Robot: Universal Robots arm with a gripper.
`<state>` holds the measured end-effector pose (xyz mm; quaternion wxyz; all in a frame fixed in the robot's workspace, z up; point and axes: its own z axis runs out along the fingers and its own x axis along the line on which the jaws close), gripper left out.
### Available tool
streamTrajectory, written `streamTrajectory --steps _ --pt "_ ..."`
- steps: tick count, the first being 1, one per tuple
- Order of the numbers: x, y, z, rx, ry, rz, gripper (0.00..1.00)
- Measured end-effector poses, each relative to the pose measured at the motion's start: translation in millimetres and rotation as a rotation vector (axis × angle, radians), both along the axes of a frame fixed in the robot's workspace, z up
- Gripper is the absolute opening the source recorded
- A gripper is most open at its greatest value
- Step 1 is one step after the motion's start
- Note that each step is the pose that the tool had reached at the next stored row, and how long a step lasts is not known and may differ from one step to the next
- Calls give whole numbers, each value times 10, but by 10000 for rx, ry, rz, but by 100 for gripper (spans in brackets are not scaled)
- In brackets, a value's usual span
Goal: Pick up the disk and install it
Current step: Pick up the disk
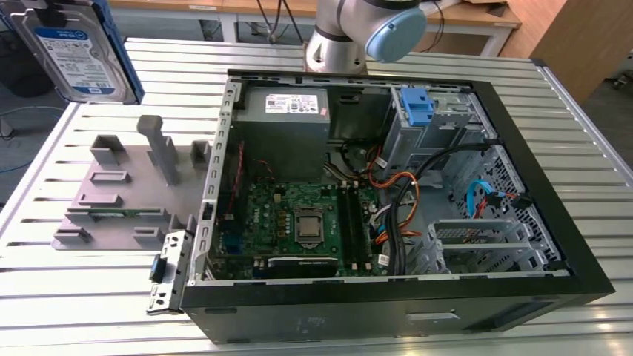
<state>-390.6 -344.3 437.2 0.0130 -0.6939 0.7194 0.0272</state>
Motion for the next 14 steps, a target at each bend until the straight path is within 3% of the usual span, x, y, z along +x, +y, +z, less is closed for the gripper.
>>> streamTrajectory --steps 14 --pt "0 0 109 0 0 0 35"
